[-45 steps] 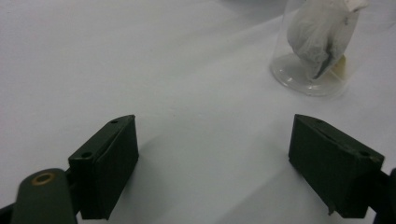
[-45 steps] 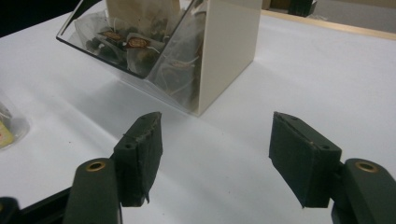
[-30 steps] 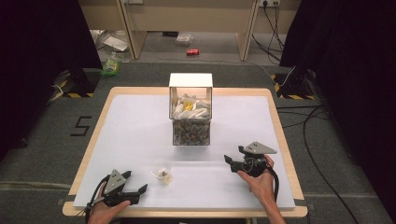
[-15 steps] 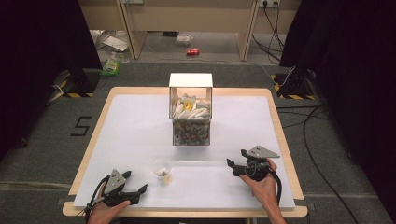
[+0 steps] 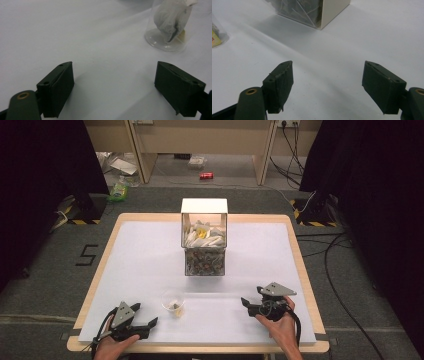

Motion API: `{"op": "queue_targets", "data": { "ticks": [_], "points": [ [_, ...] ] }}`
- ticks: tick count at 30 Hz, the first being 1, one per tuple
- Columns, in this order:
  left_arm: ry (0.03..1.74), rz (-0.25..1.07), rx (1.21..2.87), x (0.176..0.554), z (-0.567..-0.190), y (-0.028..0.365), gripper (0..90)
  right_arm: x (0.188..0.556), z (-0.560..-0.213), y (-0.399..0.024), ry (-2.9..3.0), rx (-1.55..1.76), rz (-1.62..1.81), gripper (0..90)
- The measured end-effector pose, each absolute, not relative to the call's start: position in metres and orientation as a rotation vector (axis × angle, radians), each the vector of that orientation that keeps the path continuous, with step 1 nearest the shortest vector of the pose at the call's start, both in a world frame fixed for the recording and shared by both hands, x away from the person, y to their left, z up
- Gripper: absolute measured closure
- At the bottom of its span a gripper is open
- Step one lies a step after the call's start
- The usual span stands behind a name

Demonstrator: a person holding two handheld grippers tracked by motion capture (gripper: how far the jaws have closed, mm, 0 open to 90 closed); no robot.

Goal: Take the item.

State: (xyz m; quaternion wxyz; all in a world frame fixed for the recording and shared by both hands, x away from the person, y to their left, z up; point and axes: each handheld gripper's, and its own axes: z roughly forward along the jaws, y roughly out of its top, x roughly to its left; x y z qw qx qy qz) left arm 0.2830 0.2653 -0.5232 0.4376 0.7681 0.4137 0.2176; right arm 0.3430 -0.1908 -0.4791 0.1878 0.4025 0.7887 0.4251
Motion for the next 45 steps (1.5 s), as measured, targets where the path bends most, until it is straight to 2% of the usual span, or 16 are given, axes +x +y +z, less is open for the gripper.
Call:
{"op": "queue_targets", "data": {
  "ticks": [11,45],
  "points": [
    [1.028,0.542,1.911,0.283,-0.523,0.265,15.1,0.332,-0.483,-0.193,2.246,1.145,1.141,19.7],
    [1.028,0.542,1.911,0.283,-0.523,0.265,15.1,0.305,-0.492,-0.205,2.283,1.153,1.039,19.3]
  ]
}}
